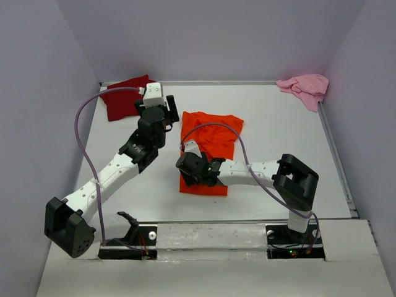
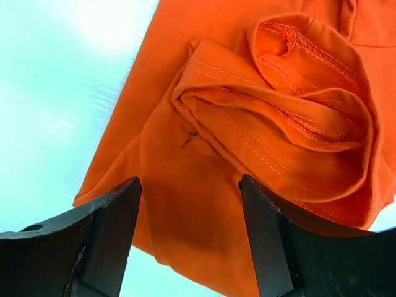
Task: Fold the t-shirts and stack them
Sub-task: Fold the tshirt
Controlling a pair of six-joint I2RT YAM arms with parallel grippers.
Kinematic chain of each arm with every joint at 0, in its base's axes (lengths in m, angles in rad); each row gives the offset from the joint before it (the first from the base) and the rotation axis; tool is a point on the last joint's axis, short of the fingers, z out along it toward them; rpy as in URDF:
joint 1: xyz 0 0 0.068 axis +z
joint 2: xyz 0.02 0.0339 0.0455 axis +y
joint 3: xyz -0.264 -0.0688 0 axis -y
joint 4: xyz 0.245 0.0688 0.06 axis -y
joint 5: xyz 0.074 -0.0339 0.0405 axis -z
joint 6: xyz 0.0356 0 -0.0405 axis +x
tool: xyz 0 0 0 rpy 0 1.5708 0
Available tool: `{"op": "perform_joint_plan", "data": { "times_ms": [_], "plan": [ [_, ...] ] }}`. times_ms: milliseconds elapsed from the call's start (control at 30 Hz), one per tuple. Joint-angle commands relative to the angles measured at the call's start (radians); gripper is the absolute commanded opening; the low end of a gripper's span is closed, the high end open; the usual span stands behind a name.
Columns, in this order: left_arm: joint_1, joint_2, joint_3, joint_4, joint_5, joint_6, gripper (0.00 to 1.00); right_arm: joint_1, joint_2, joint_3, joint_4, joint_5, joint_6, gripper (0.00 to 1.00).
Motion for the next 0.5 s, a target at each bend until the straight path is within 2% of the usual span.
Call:
{"op": "perform_joint_plan", "data": {
  "times_ms": [0, 467],
  "plan": [
    [0.006, -0.012, 0.023, 0.032, -0.007, 0.009, 0.80, -0.015, -0.017, 0.024, 0.007, 0.023, -0.011, 0.71],
    [0.006, -0.017, 0.023, 0.030, -0.004, 0.008, 0.80, -0.077, 0.037, -0.024, 0.085, -0.049, 0.004, 0.72]
  ]
}}
